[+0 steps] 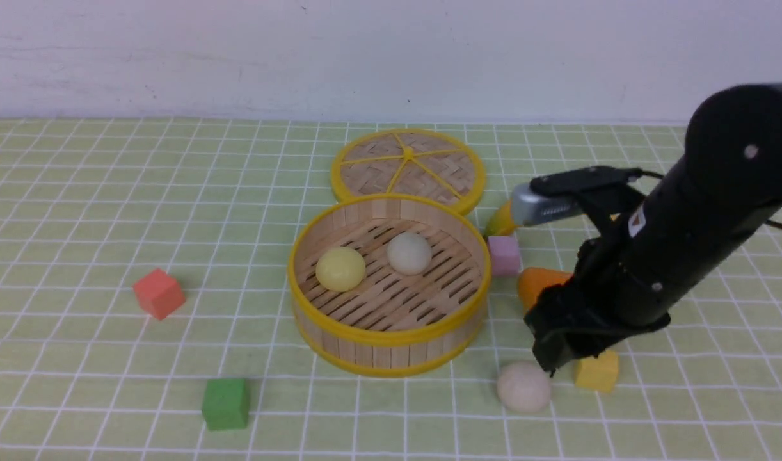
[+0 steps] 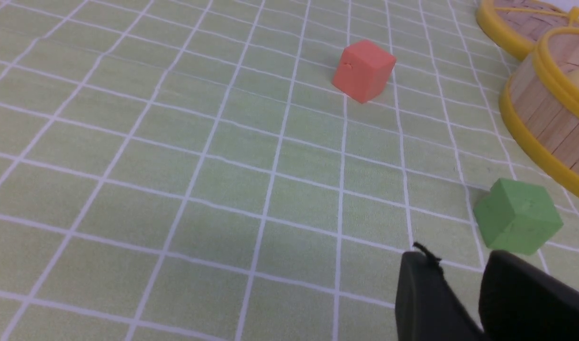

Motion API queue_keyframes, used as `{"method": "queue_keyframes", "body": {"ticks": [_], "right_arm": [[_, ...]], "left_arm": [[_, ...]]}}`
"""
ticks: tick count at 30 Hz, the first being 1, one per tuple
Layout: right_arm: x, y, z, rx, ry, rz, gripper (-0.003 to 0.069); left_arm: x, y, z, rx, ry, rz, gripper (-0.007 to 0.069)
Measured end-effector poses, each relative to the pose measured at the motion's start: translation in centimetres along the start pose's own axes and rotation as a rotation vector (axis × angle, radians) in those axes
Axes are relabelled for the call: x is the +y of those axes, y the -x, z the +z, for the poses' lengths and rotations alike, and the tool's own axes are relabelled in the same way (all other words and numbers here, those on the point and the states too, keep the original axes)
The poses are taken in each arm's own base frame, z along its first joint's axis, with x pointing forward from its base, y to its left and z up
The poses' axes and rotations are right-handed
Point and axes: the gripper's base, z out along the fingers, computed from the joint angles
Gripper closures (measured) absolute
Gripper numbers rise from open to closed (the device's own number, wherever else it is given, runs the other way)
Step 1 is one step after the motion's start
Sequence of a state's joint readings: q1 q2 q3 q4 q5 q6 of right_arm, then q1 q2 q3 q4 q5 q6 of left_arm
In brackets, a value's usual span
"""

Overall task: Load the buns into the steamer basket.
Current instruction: Use the right arm to grab a steamed stuffed bun

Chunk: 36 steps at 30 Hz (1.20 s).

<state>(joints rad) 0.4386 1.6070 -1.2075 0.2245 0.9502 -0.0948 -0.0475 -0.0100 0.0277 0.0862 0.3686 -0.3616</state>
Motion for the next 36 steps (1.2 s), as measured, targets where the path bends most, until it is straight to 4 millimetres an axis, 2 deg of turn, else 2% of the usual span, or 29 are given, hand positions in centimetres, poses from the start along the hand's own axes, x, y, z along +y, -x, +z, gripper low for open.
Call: {"method": "queue_keyframes", "body": {"ticks": [9,15,23,29,36], "right_arm": [[-0.8,1.4,4.9,-0.001,0.009,0.048,0.0395],[-1.3,1.5,7.0,0.020,-0.004,0.055,0.0408],[-1.6,1.6,8.3,0.026,-0.019,0.060,0.0411],[-1.7,1.6,8.8,0.038,-0.022,0.062,0.0442],[-1.7,1.6,8.8,0.039,-0.020,0.065,0.0636]], "left_arm": [[0.0,0.0,0.0,0.000,0.000,0.000,0.0428],[0.0,0.0,0.0,0.000,0.000,0.000,0.0425],[0.0,0.0,0.0,0.000,0.000,0.000,0.0421],[0.0,0.0,0.0,0.000,0.000,0.000,0.0414],[0.0,0.0,0.0,0.000,0.000,0.000,0.0407]]}}
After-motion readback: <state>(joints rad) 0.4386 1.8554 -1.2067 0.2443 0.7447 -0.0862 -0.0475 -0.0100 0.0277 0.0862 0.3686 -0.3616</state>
